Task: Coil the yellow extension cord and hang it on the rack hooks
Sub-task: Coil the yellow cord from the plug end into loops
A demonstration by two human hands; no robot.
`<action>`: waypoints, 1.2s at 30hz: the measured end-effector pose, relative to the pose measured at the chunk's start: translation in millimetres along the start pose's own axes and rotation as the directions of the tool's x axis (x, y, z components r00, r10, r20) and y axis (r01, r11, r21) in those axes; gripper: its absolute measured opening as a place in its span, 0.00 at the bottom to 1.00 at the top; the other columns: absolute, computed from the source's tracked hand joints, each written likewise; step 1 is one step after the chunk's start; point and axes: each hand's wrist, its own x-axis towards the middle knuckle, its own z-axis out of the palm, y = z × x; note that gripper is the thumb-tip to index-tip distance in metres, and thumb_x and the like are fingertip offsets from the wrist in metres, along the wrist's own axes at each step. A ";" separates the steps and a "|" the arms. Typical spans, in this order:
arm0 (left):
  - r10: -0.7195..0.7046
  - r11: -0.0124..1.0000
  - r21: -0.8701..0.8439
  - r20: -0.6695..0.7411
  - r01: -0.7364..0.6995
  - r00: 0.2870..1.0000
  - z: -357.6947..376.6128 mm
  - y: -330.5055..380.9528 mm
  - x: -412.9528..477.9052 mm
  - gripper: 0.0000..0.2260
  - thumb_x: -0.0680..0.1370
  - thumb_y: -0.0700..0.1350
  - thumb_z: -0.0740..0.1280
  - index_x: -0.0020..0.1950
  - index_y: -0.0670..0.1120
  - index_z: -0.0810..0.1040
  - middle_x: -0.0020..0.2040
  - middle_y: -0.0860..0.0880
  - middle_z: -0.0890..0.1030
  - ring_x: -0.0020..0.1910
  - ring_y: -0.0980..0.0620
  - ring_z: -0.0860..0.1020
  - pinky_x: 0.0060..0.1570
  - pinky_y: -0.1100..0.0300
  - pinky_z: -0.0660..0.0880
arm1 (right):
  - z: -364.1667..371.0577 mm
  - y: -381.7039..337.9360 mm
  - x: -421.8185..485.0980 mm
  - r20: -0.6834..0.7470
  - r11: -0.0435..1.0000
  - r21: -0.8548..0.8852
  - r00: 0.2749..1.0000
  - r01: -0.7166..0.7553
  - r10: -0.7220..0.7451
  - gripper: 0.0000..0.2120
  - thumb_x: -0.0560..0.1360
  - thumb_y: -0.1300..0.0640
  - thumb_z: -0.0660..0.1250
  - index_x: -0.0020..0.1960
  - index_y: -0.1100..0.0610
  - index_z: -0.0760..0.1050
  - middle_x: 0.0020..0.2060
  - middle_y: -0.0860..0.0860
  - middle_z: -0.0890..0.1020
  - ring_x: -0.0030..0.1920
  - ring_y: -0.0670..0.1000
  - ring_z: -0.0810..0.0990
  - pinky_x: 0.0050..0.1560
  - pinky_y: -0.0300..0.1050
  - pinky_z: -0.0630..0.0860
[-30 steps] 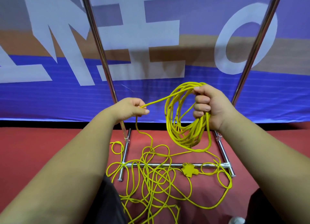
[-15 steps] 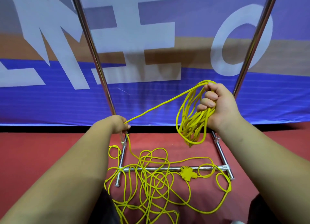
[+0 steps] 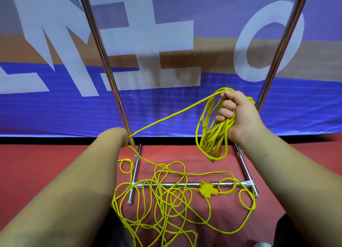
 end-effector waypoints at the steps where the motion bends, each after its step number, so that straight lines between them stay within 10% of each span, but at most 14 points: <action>1: 0.001 1.000 -0.013 -0.005 -0.001 1.000 -1.4 -0.5 -4.4 0.09 0.84 0.47 0.63 0.61 0.50 0.81 0.52 0.48 0.79 0.50 0.43 0.75 0.49 0.53 0.72 | 0.2 0.3 0.0 0.002 1.000 0.005 1.000 0.001 -0.001 0.09 0.81 0.54 0.66 0.43 0.53 0.77 0.26 0.45 0.63 0.23 0.44 0.60 0.27 0.39 0.63; 6: 0.040 0.966 -0.253 -0.057 -0.053 0.998 -11.9 -0.8 -15.5 0.15 0.87 0.47 0.57 0.59 0.40 0.81 0.50 0.42 0.84 0.42 0.43 0.77 0.48 0.52 0.78 | -2.6 -0.6 3.8 -0.024 0.997 0.070 1.000 0.016 -0.015 0.09 0.81 0.53 0.66 0.42 0.52 0.77 0.26 0.45 0.63 0.23 0.44 0.61 0.28 0.39 0.63; 11: 0.153 0.591 -0.786 -0.110 -0.181 0.982 -23.5 11.8 -40.5 0.15 0.87 0.52 0.57 0.55 0.44 0.78 0.42 0.40 0.75 0.32 0.43 0.82 0.31 0.55 0.78 | -1.5 3.9 5.7 -0.054 1.000 0.008 0.998 0.020 -0.020 0.10 0.82 0.51 0.67 0.42 0.51 0.76 0.26 0.44 0.67 0.24 0.44 0.64 0.29 0.38 0.65; 21: -0.010 0.162 -0.969 -0.189 -0.185 0.982 -49.2 59.5 -105.3 0.23 0.83 0.60 0.58 0.49 0.41 0.77 0.33 0.47 0.71 0.21 0.49 0.67 0.28 0.59 0.72 | 0.8 24.3 9.8 -0.030 0.994 -0.110 1.000 -0.004 0.001 0.08 0.81 0.51 0.70 0.43 0.49 0.78 0.30 0.44 0.73 0.26 0.46 0.69 0.34 0.42 0.71; 28: 0.241 -0.347 -0.935 -0.017 0.070 0.970 -55.6 56.1 -115.2 0.09 0.78 0.37 0.60 0.57 0.37 0.73 0.42 0.41 0.77 0.31 0.50 0.71 0.33 0.54 0.80 | -0.9 25.7 5.9 -0.041 0.990 -0.135 0.999 -0.027 0.022 0.11 0.80 0.50 0.71 0.40 0.50 0.77 0.30 0.45 0.74 0.27 0.47 0.71 0.35 0.42 0.73; 36: 0.404 -0.377 -0.919 -0.049 0.117 0.914 -53.8 65.4 -123.2 0.03 0.81 0.33 0.68 0.51 0.34 0.80 0.45 0.44 0.79 0.43 0.52 0.78 0.45 0.53 0.86 | -0.7 39.2 -2.1 -0.035 0.967 -0.236 0.995 -0.097 0.091 0.10 0.80 0.51 0.72 0.41 0.50 0.77 0.30 0.46 0.75 0.26 0.48 0.72 0.32 0.41 0.73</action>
